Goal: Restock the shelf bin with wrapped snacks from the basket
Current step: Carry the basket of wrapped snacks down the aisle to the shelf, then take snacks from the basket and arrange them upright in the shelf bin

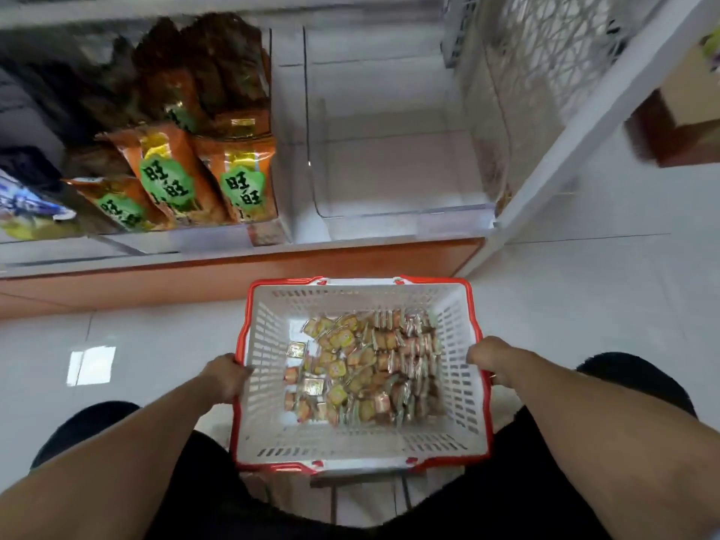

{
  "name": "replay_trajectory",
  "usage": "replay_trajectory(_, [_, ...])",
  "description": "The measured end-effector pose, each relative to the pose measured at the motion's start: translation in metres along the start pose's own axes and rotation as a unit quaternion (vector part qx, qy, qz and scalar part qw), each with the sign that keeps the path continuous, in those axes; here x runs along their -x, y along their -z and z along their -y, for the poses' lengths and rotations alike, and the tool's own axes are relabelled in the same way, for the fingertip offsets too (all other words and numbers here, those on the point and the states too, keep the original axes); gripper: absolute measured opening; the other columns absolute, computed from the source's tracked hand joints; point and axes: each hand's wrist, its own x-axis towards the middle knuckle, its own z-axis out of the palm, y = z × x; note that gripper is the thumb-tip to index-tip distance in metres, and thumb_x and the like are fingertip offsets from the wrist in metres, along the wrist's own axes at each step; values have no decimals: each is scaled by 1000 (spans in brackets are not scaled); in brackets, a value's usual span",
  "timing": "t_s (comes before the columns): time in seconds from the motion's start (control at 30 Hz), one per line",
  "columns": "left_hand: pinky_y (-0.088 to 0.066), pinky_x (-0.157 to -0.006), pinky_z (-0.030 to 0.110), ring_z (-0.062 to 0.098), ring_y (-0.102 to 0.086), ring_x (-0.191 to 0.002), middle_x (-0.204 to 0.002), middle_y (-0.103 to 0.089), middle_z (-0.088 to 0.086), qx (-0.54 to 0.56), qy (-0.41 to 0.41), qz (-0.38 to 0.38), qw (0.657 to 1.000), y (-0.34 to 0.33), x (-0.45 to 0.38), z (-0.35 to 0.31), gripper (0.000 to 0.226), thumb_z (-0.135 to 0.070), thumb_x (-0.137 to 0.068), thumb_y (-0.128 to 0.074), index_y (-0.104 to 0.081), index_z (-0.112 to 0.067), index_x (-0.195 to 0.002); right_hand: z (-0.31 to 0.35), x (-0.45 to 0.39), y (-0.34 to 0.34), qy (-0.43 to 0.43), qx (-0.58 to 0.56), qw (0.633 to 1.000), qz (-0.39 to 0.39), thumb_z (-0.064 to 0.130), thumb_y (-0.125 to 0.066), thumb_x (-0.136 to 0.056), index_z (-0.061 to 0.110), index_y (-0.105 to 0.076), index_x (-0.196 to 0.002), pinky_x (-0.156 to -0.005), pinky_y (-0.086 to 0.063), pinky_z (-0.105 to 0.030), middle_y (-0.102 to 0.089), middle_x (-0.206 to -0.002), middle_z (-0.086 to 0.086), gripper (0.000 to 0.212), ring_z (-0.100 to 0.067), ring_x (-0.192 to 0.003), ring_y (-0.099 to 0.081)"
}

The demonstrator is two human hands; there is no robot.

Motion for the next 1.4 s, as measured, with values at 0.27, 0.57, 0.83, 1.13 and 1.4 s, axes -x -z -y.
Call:
replay_trajectory(0.27, [-63, -78, 53, 41, -71, -89, -102, -70, 25, 16, -4, -19, 1000, 0, -33, 5, 24, -4, -98, -50, -64, 8, -114, 25, -31, -24, 120, 61, 988, -74, 14, -50, -95, 7, -51, -88, -51, -38, -26, -54, -77, -9, 9, -21, -61, -50])
replay_trajectory(0.57, [-43, -113, 48, 38, -44, -136, -154, -37, 20, -92, -86, -179, 976, -16, 22, -15, 74, -28, -94, -61, -24, -5, -155, 31, 36, -31, 218, 169, 927, -255, 19, -56, -95, 7, -51, -134, -83, -48, -32, -55, -132, -18, 40, -34, -111, -59])
replay_trajectory(0.83, [-53, -83, 27, 18, -64, -97, -124, -69, 6, -95, -281, -82, 952, -36, 30, -77, 32, -27, -97, -65, -67, -15, -126, 78, 41, -47, 359, 206, 906, -88, -1, -57, -95, 7, -69, -110, -46, -39, -8, -65, -125, -11, 21, -12, -75, -57])
replay_trajectory(1.13, [-51, -92, 28, 25, -64, -110, -127, -66, 6, -97, -234, 54, 966, -141, -72, -98, 46, -27, -93, -71, -57, -18, -137, 71, -98, -118, 264, 303, 908, -119, 9, -59, -95, 14, -56, -137, -112, -43, -39, -31, -159, -16, 43, -30, -134, -50])
replay_trajectory(1.4, [-42, -60, 15, 4, -53, -75, -114, -63, 0, -75, -218, 40, 972, -182, -118, -130, 56, -35, -92, -67, -49, -26, -145, 59, -120, -135, 258, 281, 915, -134, 16, -59, -97, 16, -52, -138, -110, -44, -41, -18, -164, -5, 41, -23, -131, -48])
